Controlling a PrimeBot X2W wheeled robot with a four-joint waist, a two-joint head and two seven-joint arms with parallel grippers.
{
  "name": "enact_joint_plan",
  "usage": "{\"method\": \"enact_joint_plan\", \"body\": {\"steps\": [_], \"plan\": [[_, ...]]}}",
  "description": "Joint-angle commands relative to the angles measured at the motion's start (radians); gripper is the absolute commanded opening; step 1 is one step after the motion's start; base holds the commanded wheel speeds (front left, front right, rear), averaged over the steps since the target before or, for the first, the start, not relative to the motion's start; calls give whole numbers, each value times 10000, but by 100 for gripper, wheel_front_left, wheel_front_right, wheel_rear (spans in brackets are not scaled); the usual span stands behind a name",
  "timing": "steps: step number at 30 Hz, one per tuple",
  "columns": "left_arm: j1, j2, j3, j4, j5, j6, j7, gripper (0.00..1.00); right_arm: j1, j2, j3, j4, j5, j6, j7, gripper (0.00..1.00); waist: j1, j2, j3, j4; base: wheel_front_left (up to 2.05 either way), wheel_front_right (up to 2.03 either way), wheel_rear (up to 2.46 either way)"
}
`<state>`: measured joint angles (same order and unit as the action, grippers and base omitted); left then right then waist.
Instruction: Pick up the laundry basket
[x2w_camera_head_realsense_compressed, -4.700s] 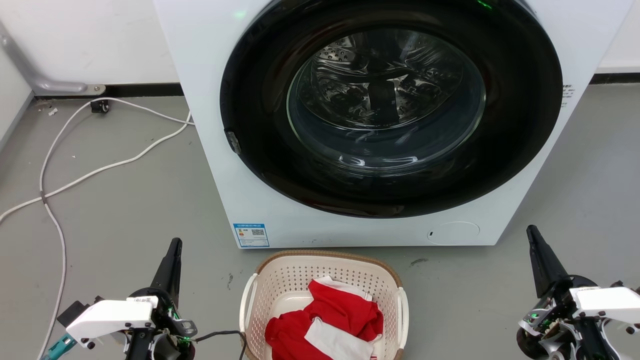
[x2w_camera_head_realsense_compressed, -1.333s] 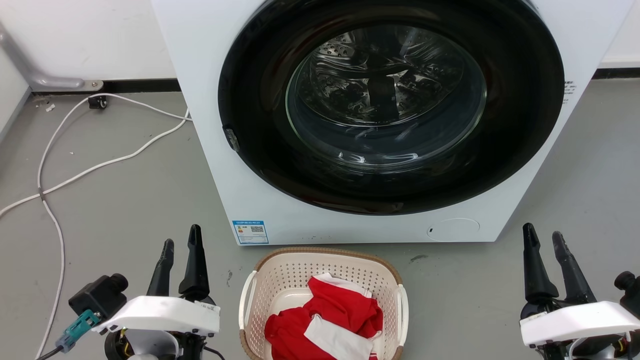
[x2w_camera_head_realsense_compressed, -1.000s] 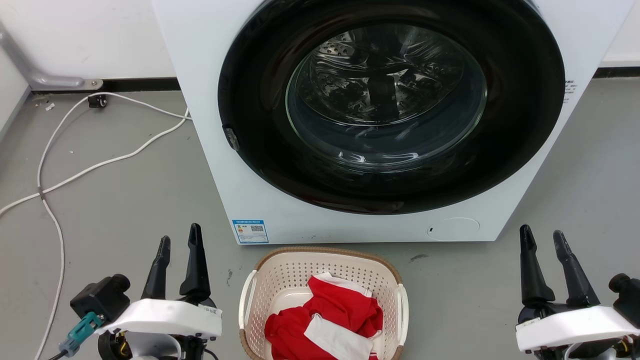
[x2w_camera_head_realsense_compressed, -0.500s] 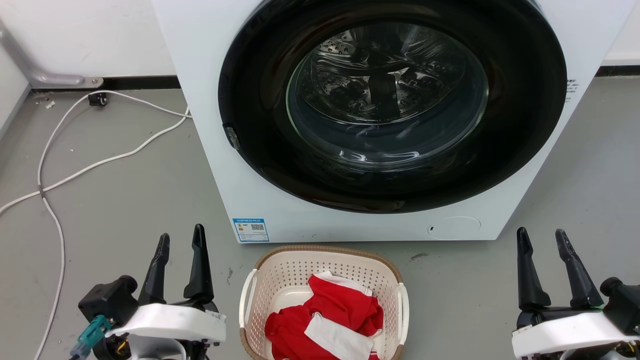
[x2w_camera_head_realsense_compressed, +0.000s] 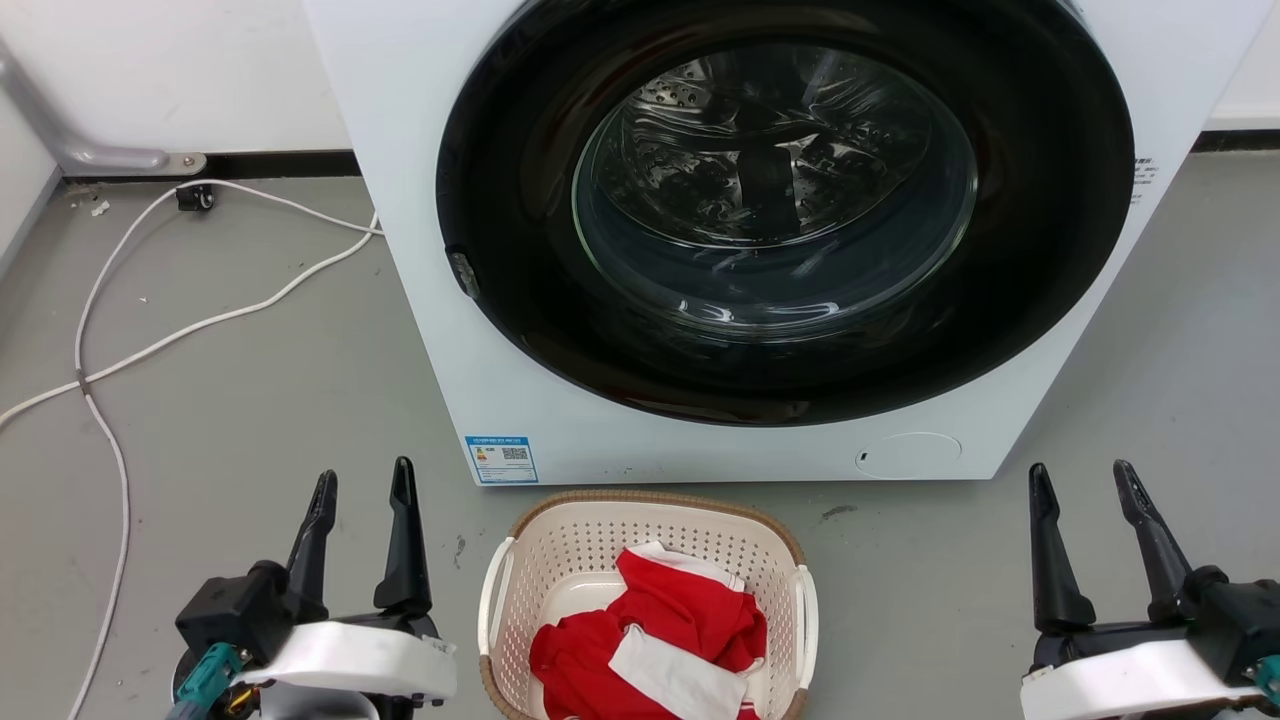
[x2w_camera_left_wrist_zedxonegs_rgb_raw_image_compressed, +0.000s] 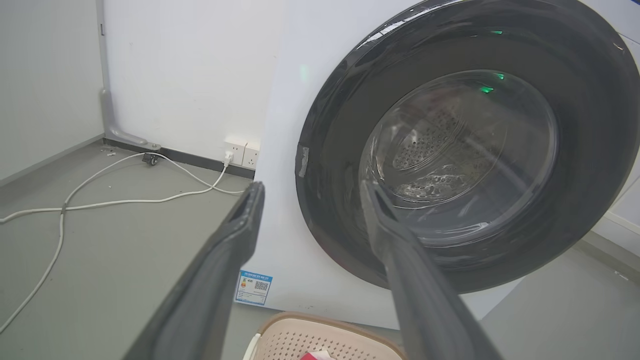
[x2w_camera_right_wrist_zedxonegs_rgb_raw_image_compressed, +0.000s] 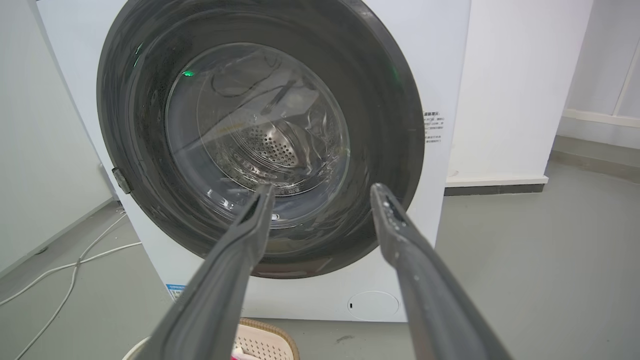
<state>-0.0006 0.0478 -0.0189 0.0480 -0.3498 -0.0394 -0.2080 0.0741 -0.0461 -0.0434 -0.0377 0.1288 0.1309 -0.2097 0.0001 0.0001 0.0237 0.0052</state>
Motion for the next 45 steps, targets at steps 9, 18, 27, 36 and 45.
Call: {"method": "enact_joint_plan", "body": {"steps": [9, 18, 27, 36, 45], "plan": [[179, 35, 82, -196, 823, -48, -263, 100, 259, -60, 32, -222, -969, -3, -237, 100, -1, -1, 7, 25, 0, 0, 0], [329, 36, 96, -249, 1587, -26, -439, 100, 390, -65, 47, -299, -1718, -3, -406, 100, -1, -1, 13, 43, 0, 0, 0], [429, 37, -2, -355, 2349, 163, -588, 100, 509, -67, 34, -414, -2391, -3, -568, 100, -1, -1, 32, 44, 0, 0, 0], [418, 36, -15, -301, 2399, 249, -589, 100, 481, -66, -8, -369, -2408, -3, -561, 100, -1, -1, 54, 43, 0, 0, 0], [470, 36, 40, -263, 2392, 291, -588, 100, 493, -65, -18, -340, -2333, -3, -561, 100, -1, -1, 58, 38, 0, 0, 0]]}}
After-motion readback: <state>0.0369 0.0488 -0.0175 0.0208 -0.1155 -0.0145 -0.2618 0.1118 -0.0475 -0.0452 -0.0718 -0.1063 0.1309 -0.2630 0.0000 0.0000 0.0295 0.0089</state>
